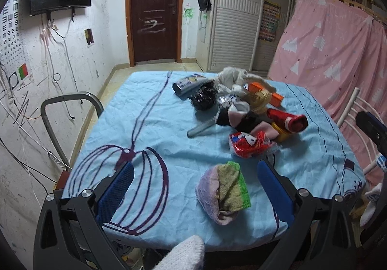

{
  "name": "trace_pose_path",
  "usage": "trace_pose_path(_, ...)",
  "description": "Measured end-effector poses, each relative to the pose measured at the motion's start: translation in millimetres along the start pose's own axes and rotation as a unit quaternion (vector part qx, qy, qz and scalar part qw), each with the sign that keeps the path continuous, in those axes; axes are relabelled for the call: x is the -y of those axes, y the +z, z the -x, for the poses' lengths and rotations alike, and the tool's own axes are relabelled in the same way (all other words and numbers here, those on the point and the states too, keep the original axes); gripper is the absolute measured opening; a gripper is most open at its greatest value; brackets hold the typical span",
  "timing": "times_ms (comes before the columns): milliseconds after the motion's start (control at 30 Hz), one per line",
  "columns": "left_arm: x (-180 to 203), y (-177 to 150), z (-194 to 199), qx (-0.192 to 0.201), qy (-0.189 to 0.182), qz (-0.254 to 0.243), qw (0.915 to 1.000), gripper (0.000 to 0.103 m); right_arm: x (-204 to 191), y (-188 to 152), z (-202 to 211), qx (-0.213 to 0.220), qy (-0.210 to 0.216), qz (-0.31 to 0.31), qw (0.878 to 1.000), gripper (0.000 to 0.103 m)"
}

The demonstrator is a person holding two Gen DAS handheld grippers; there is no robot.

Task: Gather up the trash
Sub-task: 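Grasp the folded pink-and-green cloth with the left gripper and lift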

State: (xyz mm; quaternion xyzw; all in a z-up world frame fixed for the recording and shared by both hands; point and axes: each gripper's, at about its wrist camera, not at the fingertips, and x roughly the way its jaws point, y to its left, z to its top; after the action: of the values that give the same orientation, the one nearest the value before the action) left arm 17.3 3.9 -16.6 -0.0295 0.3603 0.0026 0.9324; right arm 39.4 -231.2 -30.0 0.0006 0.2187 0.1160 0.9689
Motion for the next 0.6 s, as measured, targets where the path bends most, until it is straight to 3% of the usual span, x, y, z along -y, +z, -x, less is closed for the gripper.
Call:
trace_pose_path(233,7.5,-11.8,-20.4,-0.040,-0.029,-0.018,0.9986,0.093,-14.4,-8.5,-26.1,-0.035,0.027,0.016,0.999,0.098)
trace_pose_path(433,9.4,-12.5,-36.9,-0.055,-0.039,-0.019,0.9975,0.089,-18.9,-4.8,-50.2,-0.060,0.025,0.029,0.997,0.098)
trace_pose_path(567,4.9,-12.2,-49.6,-0.075,-0.047,-0.008,0.9961,0.058,-13.6,0.2,-71.1,-0.084,0.021,0.024,0.996,0.098)
trace_pose_path(600,3.3,-12.0,-49.2,-0.071,-0.047,-0.007,0.9963,0.054,-12.5,1.2,-77.5,-0.092,0.022,0.023,0.995,0.098)
